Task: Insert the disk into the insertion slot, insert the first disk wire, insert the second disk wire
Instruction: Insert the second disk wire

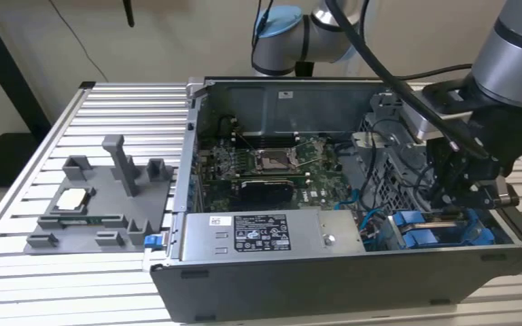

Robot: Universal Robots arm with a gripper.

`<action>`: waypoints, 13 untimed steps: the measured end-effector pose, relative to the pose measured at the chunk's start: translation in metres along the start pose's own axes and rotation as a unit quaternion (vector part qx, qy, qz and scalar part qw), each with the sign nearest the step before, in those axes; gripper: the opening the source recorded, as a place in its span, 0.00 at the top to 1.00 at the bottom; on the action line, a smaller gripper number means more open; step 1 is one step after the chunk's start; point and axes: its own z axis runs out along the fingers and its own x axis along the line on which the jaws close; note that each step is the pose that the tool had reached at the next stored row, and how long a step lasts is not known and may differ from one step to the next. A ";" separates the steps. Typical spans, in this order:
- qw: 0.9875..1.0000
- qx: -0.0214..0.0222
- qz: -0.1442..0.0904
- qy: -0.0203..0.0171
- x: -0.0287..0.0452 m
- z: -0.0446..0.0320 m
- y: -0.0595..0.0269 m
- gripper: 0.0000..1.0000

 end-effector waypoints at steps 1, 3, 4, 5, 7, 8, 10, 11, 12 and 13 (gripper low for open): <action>1.000 0.000 0.000 0.000 0.0003 0.0005 -0.0002 0.84; 1.000 0.002 0.000 0.000 0.0010 0.0017 -0.0005 0.84; 1.000 0.002 0.000 0.001 0.0014 0.0023 -0.0006 0.84; 1.000 0.003 0.000 0.001 0.0018 0.0027 -0.0008 0.84; 1.000 0.004 0.000 0.001 0.0024 0.0037 -0.0009 0.84; 1.000 0.005 -0.001 0.001 0.0025 0.0042 -0.0009 0.84; 1.000 0.006 -0.001 0.002 0.0027 0.0052 -0.0007 0.84; 1.000 0.006 -0.001 0.002 0.0027 0.0055 -0.0007 0.84; 1.000 0.006 -0.001 0.002 0.0027 0.0055 -0.0007 0.84; 1.000 0.006 -0.001 0.002 0.0027 0.0055 -0.0007 0.84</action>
